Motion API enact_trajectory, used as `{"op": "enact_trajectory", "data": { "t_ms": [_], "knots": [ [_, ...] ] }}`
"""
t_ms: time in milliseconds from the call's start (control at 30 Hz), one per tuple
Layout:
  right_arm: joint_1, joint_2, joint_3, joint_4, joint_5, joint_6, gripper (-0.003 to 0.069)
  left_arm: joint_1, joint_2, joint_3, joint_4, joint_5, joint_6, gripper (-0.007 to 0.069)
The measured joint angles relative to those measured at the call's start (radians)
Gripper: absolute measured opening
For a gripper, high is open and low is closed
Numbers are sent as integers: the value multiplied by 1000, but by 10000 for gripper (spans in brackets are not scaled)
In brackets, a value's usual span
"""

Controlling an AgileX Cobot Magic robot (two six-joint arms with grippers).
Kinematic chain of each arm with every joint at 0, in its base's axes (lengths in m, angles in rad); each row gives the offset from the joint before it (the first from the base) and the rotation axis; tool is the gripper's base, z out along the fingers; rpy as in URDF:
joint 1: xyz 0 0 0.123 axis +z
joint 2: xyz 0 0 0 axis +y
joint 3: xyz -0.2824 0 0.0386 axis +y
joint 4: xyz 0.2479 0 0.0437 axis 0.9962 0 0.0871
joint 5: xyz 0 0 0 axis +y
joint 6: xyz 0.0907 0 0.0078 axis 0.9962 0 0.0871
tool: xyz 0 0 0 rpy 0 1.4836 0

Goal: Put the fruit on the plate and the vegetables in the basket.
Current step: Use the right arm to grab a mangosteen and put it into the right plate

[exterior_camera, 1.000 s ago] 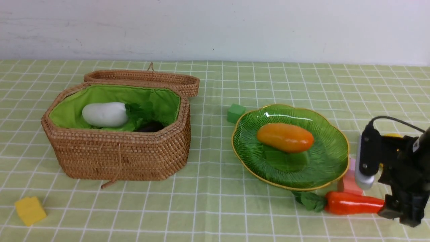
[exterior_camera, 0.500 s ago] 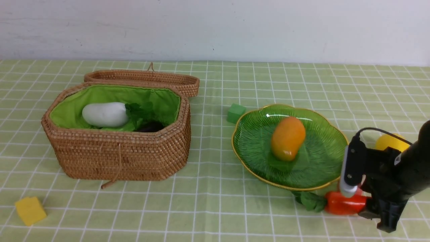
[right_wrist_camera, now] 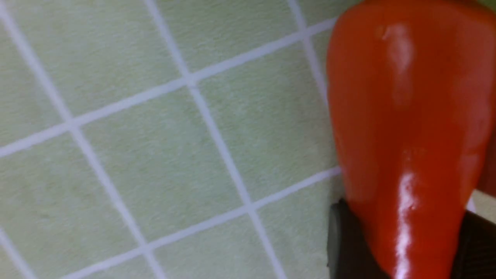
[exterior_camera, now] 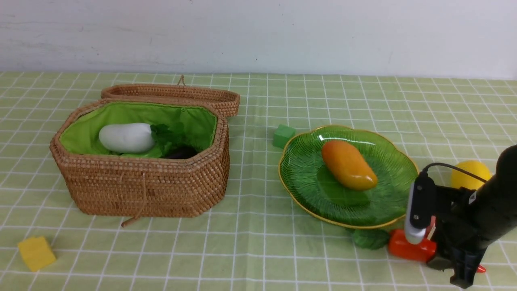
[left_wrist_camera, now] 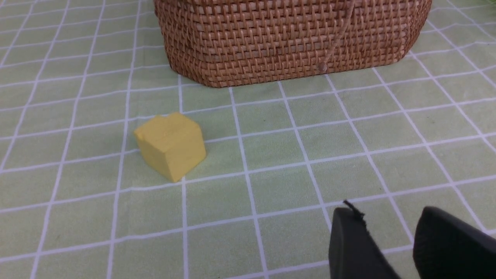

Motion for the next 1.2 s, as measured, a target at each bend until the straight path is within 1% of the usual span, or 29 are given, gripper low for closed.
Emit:
{"op": "enact_trajectory", "data": {
  "t_ms": [133,233,333,400,467,500,533,600,633,667,700,900,1033,1133,1200],
  "knots": [
    [7,-113,1,5,51,10,286,0,0,0,0,0,0,238],
    [53,-203,1,21,87,16,286,0,0,0,0,0,0,238],
    [151,-292,-8,63,102,23,286,0,0,0,0,0,0,238],
    [246,-322,-56,114,114,40,286,0,0,0,0,0,0,238],
    [324,-321,-127,165,104,78,286,0,0,0,0,0,0,238],
    [348,-316,-157,182,93,95,286,0,0,0,0,0,0,238],
    [397,-284,-237,221,73,137,286,0,0,0,0,0,0,238],
    [447,-222,-363,271,46,197,286,0,0,0,0,0,0,238],
    [464,-187,-440,292,39,221,286,0,0,0,0,0,0,238],
    [471,-168,-457,297,38,232,286,0,0,0,0,0,0,238],
    [492,-93,-570,334,35,268,286,0,0,0,0,0,0,238],
    [511,275,-1029,492,22,383,286,0,0,0,0,0,0,238],
    [511,499,-1251,509,24,486,286,0,0,0,0,0,0,238],
    [511,586,-1313,488,30,548,286,0,0,0,0,0,0,238],
    [511,605,-1317,438,37,567,294,0,0,0,0,0,0,238]
  ]
}}
